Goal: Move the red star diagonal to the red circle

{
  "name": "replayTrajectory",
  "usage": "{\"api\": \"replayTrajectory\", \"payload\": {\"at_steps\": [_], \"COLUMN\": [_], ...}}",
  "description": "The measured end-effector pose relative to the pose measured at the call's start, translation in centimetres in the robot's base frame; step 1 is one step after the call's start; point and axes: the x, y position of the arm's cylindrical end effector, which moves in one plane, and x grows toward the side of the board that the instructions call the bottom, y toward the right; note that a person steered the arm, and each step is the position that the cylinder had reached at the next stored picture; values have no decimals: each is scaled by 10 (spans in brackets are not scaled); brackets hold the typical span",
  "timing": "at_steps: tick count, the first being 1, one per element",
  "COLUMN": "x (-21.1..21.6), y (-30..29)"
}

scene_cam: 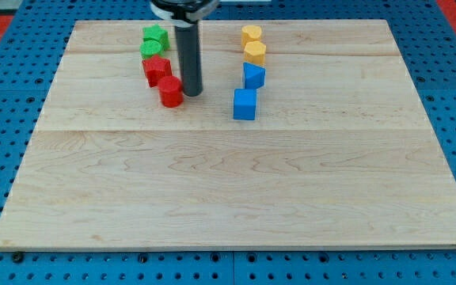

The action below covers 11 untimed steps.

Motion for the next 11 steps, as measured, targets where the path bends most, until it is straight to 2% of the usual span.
{"api": "replayTrajectory", "payload": {"at_steps": [1, 2, 3, 4, 5, 8, 9, 10, 11], "x": [5, 10, -5, -31, -47, -51, -49, -56, -54], "y": [-54, -52, -4, 2, -7, -83, -89, -74, -33]}}
